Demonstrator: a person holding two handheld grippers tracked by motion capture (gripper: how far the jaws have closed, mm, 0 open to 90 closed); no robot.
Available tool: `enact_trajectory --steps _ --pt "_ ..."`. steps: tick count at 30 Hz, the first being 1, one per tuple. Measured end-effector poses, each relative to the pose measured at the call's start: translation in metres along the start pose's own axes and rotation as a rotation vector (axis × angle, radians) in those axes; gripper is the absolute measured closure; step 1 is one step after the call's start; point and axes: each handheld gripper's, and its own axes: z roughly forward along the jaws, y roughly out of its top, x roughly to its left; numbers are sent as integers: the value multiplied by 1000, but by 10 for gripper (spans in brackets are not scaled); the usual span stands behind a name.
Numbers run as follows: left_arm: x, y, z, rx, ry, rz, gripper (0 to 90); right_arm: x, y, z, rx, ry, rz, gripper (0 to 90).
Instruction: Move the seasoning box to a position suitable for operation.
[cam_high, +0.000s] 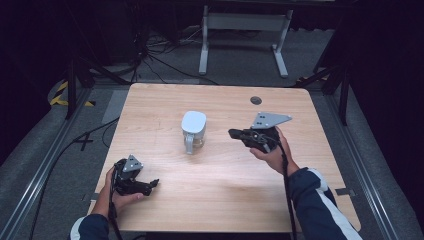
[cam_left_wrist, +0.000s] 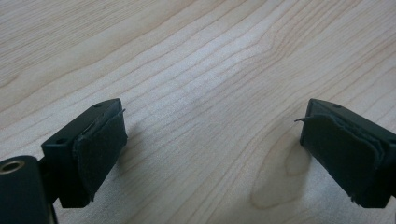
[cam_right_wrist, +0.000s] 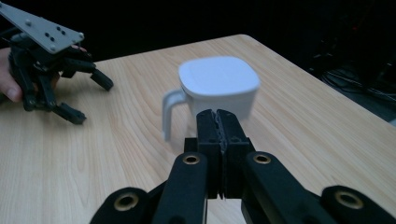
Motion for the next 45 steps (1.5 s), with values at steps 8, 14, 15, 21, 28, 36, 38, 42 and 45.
enact_trajectory --steps 8,14,15,21,28,36,38,42,45 --pt "3 -1 -1 -21 8 -3 124 16 28 52 15 68 -38 898" --pt "2 -1 -1 -27 7 -19 149 19 37 78 38 76 -48 898" --pt "2 -1 -1 -28 6 -19 150 18 38 81 36 77 -41 898" --pt "11 2 -4 -42 -5 11 288 14 33 94 63 78 -27 898" --pt "28 31 -10 -102 9 5 358 18 28 103 98 73 -44 897" --pt "44 66 -3 -129 25 -16 454 15 28 109 83 69 -33 898" --pt "45 73 2 -132 24 3 481 13 26 110 75 72 -22 898" --pt "45 85 9 -134 29 14 516 11 26 113 69 78 -17 897" --pt "48 96 14 -127 9 12 584 12 26 113 68 76 -21 898"
